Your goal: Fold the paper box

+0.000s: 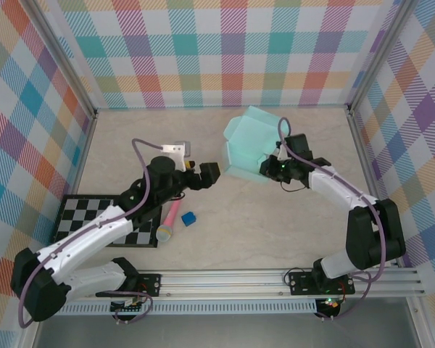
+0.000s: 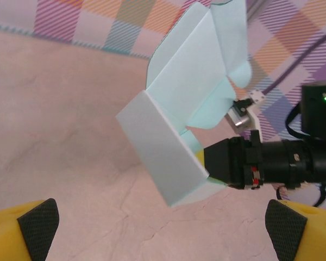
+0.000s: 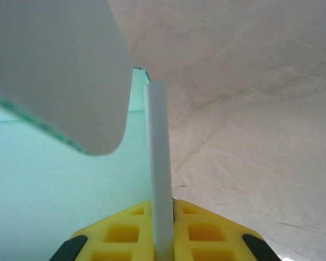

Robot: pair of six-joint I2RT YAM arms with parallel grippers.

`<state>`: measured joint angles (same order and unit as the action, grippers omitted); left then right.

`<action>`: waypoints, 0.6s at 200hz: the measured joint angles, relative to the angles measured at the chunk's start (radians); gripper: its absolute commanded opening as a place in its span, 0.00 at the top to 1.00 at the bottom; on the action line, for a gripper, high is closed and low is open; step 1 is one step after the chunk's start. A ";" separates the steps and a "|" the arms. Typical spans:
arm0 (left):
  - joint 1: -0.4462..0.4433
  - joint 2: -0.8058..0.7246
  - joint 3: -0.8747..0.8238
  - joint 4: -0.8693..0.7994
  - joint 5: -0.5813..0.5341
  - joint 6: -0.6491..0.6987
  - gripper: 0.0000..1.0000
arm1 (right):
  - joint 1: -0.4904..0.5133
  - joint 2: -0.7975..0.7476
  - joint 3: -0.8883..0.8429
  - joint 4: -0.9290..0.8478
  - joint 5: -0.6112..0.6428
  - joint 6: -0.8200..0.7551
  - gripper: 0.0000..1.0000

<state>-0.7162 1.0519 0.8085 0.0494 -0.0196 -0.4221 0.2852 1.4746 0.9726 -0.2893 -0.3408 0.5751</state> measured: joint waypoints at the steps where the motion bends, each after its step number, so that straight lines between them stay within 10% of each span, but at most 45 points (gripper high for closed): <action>1: 0.000 -0.004 -0.007 0.009 0.004 0.005 0.00 | -0.002 0.000 0.000 0.001 -0.005 0.000 0.94; 120: -0.031 0.398 -0.034 0.628 0.172 0.323 0.00 | -0.104 0.001 0.126 0.127 -0.587 0.297 0.93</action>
<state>-0.7467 1.4502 0.7750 0.6769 0.1528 -0.0994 0.1810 1.4757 1.0988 -0.1627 -0.9283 0.8722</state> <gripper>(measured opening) 0.999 0.106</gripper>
